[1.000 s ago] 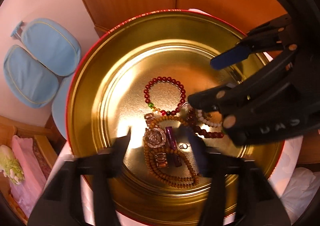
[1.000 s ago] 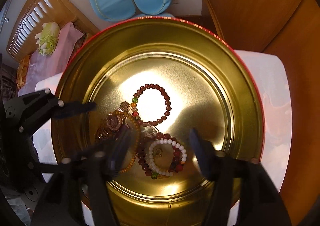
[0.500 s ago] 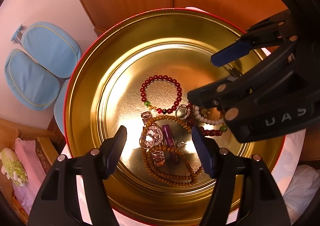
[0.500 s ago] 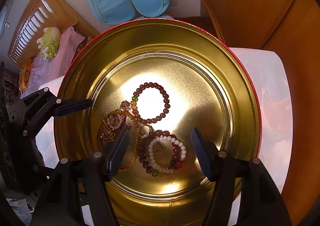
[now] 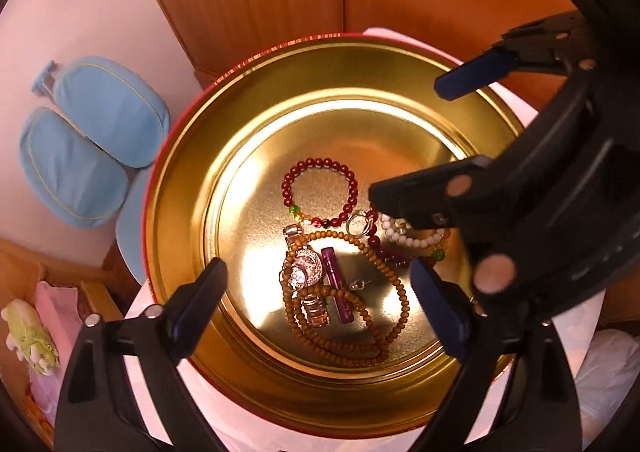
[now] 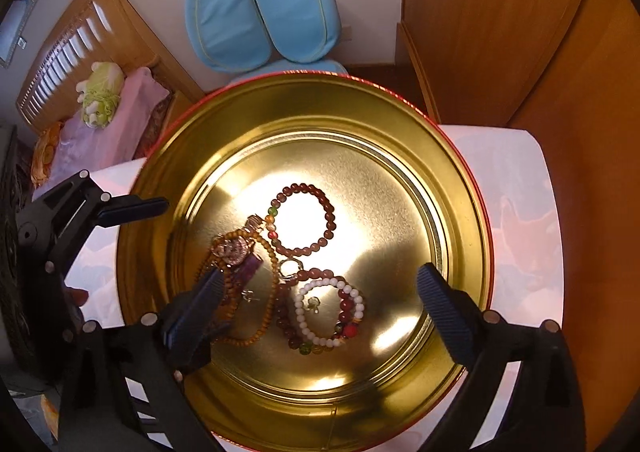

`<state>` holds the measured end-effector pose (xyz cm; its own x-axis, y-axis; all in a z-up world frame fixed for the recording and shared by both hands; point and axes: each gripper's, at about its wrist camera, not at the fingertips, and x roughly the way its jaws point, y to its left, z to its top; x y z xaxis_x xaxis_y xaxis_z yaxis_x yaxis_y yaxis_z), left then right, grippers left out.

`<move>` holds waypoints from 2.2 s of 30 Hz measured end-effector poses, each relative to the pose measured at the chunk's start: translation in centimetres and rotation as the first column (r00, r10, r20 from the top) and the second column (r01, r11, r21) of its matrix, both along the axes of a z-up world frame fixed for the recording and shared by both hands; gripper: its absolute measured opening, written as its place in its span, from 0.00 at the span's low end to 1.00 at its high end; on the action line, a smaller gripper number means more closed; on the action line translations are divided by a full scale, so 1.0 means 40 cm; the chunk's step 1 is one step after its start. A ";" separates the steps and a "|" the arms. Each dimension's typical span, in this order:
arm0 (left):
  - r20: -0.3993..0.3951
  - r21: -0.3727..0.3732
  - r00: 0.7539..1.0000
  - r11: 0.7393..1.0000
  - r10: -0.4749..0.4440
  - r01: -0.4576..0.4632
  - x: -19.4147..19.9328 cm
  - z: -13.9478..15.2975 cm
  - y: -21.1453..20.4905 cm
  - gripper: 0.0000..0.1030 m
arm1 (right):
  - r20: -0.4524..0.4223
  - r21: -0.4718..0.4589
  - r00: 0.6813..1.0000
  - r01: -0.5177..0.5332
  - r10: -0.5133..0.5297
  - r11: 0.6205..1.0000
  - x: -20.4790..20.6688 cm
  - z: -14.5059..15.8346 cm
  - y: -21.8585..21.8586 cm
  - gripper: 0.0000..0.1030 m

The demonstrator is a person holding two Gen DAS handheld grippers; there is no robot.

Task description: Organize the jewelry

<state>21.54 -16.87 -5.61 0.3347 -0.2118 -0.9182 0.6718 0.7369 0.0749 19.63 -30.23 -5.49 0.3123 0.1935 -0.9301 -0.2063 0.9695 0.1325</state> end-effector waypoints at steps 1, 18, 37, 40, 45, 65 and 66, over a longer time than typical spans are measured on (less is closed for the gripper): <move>0.003 -0.004 1.000 1.000 0.016 -0.016 -0.003 0.002 0.004 0.93 | 0.021 -0.013 1.000 0.002 -0.002 1.000 -0.010 0.006 0.003 0.96; 0.053 0.020 0.997 0.999 0.050 -0.051 -0.069 0.008 0.006 0.93 | 0.149 -0.132 0.988 0.059 -0.039 0.990 -0.115 0.034 -0.002 0.96; 0.020 -0.014 0.993 0.993 0.114 -0.114 -0.070 -0.011 0.013 0.93 | 0.114 -0.098 0.991 0.074 -0.063 0.992 -0.130 0.032 -0.019 0.96; 0.025 -0.007 0.992 0.992 0.126 -0.126 -0.066 -0.016 0.017 0.93 | 0.109 -0.093 0.992 0.070 -0.060 0.993 -0.133 0.028 -0.018 0.96; 0.018 -0.013 0.989 0.989 0.144 -0.144 -0.062 -0.022 0.022 0.93 | 0.100 -0.087 0.993 0.079 -0.070 0.993 -0.131 0.023 -0.026 0.96; -0.004 -0.045 0.986 0.985 0.166 -0.166 -0.055 -0.021 0.018 0.93 | 0.098 -0.079 0.992 0.082 -0.074 0.993 -0.133 0.018 -0.024 0.96; -0.010 -0.054 0.985 0.983 0.174 -0.174 -0.054 -0.021 0.020 0.93 | 0.099 -0.079 0.992 0.081 -0.073 0.994 -0.134 0.018 -0.024 0.96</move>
